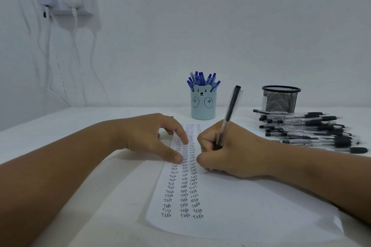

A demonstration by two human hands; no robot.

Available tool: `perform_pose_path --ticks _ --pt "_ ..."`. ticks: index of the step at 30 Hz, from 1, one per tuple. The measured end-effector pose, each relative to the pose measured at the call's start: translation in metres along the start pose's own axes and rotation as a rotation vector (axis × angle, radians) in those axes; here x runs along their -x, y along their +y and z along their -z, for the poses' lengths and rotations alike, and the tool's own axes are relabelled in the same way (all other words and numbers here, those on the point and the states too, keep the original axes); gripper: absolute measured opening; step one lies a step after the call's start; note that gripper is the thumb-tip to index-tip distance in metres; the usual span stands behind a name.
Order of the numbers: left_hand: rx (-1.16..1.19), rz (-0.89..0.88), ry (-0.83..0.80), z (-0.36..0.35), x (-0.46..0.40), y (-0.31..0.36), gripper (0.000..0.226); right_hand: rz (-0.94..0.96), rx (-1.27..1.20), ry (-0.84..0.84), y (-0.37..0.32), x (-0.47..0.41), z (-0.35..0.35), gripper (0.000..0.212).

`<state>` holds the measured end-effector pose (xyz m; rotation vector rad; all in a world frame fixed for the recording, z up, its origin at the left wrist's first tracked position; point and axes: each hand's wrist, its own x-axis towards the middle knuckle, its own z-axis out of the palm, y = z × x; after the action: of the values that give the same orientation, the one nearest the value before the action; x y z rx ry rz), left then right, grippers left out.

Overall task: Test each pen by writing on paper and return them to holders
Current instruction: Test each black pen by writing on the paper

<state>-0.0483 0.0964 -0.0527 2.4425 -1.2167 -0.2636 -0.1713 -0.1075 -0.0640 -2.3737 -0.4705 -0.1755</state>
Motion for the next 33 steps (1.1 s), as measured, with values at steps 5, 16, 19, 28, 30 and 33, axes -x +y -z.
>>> perform_pose_path --ticks 5,16,19,28,30,33 --pt "0.005 0.003 0.004 0.0003 0.0008 -0.0005 0.061 0.005 -0.007 0.005 -0.0002 -0.0007 -0.0005 0.038" --pt "0.013 0.003 -0.002 -0.0001 0.0011 0.0003 0.060 0.015 -0.011 0.005 0.0005 -0.0016 -0.0010 0.035" --pt "0.003 0.002 -0.002 0.0003 0.0003 0.0004 0.060 -0.003 -0.052 0.006 0.0031 -0.0023 0.0006 0.037" --pt "0.017 -0.001 -0.005 0.0000 0.0009 0.0008 0.060 0.031 -0.038 0.011 0.0020 -0.0033 -0.0016 0.038" --pt "0.019 -0.002 -0.001 0.0001 0.0010 0.0010 0.060 0.039 -0.039 0.008 0.0024 -0.0040 -0.0019 0.040" --pt "0.013 -0.002 0.002 0.0004 0.0003 0.0008 0.061 0.031 -0.050 0.010 0.0045 -0.0042 -0.0019 0.042"
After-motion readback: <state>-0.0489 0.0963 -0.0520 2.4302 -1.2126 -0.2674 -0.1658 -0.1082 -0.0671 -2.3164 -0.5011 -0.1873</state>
